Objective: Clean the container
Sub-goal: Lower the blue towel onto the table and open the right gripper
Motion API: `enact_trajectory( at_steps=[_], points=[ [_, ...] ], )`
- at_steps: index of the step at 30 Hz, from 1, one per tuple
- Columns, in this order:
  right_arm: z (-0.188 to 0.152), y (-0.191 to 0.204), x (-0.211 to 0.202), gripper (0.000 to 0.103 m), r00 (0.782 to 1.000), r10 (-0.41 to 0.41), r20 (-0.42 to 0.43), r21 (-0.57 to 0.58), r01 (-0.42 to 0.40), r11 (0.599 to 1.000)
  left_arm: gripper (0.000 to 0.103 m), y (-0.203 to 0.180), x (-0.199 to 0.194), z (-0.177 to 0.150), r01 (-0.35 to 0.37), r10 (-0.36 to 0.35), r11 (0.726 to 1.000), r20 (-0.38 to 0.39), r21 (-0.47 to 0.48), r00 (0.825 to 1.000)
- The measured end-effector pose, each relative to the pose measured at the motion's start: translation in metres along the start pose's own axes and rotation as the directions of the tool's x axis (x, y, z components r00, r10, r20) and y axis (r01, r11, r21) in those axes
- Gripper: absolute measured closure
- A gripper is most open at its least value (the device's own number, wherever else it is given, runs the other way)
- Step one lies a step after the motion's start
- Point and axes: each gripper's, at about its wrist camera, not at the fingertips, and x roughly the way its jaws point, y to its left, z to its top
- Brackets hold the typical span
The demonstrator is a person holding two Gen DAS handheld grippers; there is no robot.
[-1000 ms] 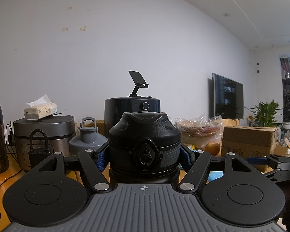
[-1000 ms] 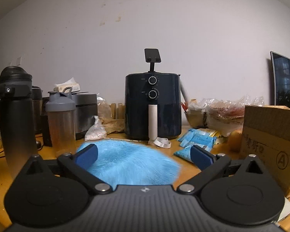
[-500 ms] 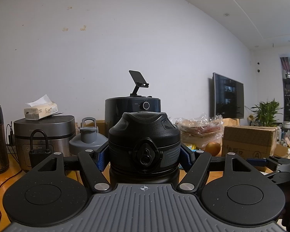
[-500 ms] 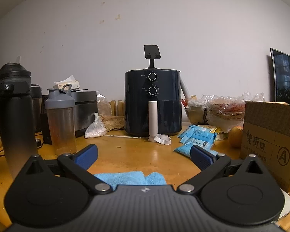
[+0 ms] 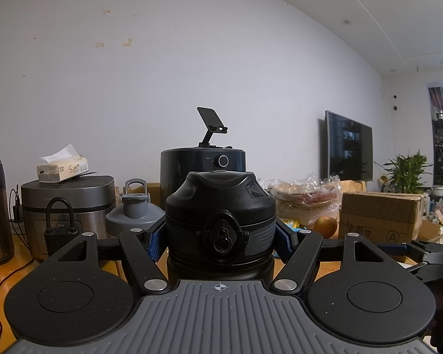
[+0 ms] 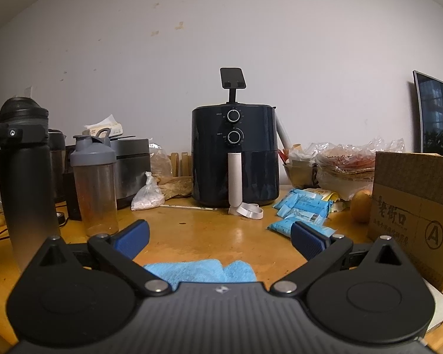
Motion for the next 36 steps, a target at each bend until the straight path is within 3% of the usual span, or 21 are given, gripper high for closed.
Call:
enact_trajectory(
  at_steps=[11, 23, 36],
  points=[
    [0.000, 0.001, -0.003, 0.000, 1.000, 0.013, 0.003, -0.002, -0.013, 1.000, 0.036, 0.005, 0.001, 0.010, -0.026, 0.025, 0.998, -0.011, -0.062, 1.000],
    [-0.001, 0.002, -0.006, 0.000, 1.000, 0.028, 0.006, 0.003, -0.028, 1.000, 0.036, -0.011, -0.011, 0.055, -0.050, 0.050, 0.999, 0.027, 0.000, 0.998],
    [0.000, 0.004, -0.010, 0.000, 0.999, 0.032, 0.012, 0.001, -0.032, 0.999, 0.035, -0.015, -0.003, 0.061, -0.083, 0.083, 0.997, 0.026, 0.003, 0.996]
  ],
)
